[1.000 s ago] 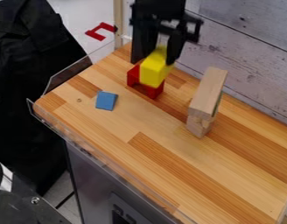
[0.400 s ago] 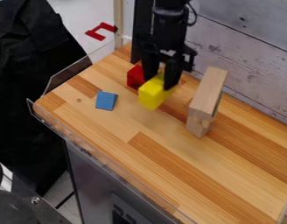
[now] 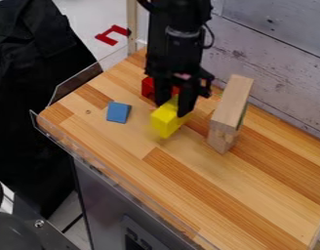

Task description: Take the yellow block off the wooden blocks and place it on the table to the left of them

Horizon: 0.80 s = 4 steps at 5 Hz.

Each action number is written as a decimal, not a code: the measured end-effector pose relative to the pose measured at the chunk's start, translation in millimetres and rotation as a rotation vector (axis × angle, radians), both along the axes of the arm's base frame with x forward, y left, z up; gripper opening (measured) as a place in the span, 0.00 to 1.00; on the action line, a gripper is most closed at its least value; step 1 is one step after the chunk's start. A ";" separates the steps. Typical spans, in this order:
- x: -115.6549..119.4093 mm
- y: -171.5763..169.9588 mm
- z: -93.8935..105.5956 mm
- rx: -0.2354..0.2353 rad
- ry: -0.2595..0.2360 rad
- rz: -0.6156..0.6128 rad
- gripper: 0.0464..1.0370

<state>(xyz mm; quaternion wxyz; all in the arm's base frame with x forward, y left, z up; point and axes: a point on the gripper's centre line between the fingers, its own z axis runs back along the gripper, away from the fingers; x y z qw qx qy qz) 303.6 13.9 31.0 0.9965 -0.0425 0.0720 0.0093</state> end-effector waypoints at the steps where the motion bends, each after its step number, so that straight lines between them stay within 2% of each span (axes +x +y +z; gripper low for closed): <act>1: 1.0 0.8 -3.4 0.017 -0.008 0.039 0.48; 4: -2.2 -4.7 -16.8 0.024 0.035 0.024 0.48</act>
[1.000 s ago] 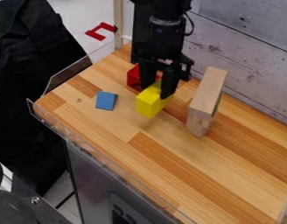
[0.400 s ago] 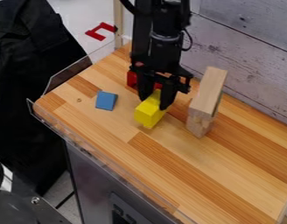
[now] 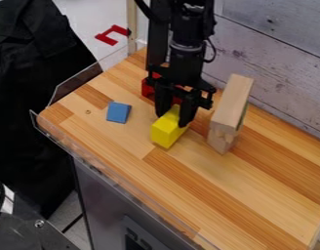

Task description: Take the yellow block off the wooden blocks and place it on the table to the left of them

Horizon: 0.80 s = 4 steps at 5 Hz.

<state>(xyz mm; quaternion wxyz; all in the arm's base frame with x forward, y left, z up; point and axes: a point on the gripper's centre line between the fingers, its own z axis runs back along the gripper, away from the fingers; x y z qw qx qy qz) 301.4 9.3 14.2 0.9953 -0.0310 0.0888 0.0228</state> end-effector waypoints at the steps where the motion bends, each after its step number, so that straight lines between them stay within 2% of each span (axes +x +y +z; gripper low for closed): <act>1: 0.4 -0.2 -0.2 -0.002 0.000 -0.005 0.48; 4: 21.1 4.2 -1.0 -0.015 -0.021 -0.006 0.48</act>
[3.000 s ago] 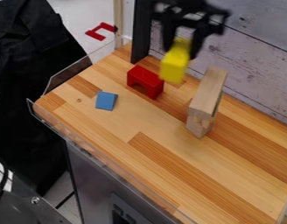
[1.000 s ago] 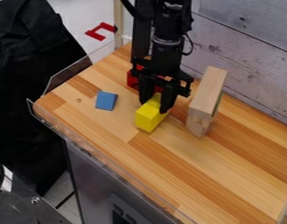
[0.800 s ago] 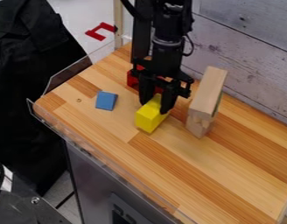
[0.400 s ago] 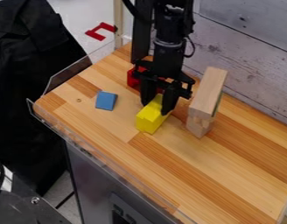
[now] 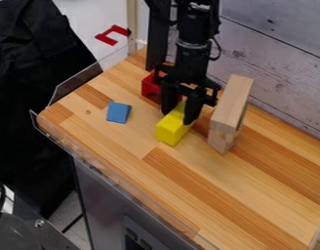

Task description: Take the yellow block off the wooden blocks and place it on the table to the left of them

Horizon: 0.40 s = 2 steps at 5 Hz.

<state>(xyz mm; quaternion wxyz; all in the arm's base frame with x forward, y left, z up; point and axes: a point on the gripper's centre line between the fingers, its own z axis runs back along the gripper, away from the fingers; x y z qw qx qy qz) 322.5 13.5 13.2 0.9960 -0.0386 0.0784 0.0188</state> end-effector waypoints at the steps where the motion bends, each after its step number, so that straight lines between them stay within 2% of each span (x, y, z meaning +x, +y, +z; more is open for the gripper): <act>1: 14.5 -0.1 -2.0 -0.007 -0.012 -0.005 0.48; 2: 20.2 0.6 -3.0 -0.009 -0.014 -0.007 0.53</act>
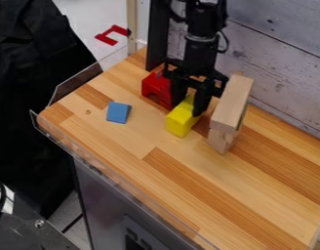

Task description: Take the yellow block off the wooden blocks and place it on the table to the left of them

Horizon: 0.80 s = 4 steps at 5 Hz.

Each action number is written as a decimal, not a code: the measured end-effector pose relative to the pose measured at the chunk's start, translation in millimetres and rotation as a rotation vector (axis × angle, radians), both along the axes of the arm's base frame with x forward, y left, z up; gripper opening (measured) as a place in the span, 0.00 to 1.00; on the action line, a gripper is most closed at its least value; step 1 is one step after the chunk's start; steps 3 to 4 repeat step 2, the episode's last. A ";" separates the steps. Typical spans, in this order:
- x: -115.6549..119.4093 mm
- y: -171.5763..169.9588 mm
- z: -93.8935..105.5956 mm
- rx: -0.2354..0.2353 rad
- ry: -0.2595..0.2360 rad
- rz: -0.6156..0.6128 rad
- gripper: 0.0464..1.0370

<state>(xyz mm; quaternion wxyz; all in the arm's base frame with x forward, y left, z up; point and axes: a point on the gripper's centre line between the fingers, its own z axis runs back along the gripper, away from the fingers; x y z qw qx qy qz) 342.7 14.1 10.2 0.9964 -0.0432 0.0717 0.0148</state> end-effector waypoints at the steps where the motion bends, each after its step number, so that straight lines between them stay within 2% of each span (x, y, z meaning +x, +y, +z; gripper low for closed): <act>1: -9.2 0.5 -8.7 -0.026 0.004 0.036 0.84; 2: -9.1 8.1 12.3 -0.029 -0.077 0.069 0.97; 4: -9.1 8.1 12.3 -0.029 -0.077 0.069 0.97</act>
